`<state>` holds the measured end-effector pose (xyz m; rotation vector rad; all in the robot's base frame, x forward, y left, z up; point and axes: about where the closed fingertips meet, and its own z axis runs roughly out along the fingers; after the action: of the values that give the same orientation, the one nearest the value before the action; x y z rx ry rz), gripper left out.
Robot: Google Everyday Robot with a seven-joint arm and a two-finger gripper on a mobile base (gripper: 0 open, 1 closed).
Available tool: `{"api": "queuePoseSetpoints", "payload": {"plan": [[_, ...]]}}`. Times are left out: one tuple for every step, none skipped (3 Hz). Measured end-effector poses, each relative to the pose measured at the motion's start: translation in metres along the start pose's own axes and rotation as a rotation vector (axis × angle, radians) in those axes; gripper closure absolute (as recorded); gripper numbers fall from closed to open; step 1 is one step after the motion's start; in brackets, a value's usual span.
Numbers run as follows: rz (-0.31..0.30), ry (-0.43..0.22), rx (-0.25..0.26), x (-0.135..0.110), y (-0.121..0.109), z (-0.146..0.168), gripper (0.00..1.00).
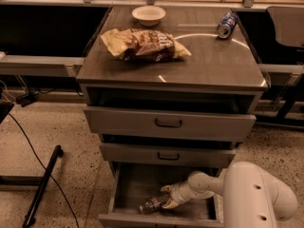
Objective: Pick water bottle from bottom drawer and place on counter
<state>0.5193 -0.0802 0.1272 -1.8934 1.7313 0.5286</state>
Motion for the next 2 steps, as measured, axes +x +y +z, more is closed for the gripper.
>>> {"api": "queuePoseSetpoints", "payload": {"plan": [[-0.012, -0.006, -0.012, -0.0004, 0.0010, 0.0013, 0.75], [-0.019, -0.011, -0.022, 0.0002, 0.0021, 0.0021, 0.76]]}}
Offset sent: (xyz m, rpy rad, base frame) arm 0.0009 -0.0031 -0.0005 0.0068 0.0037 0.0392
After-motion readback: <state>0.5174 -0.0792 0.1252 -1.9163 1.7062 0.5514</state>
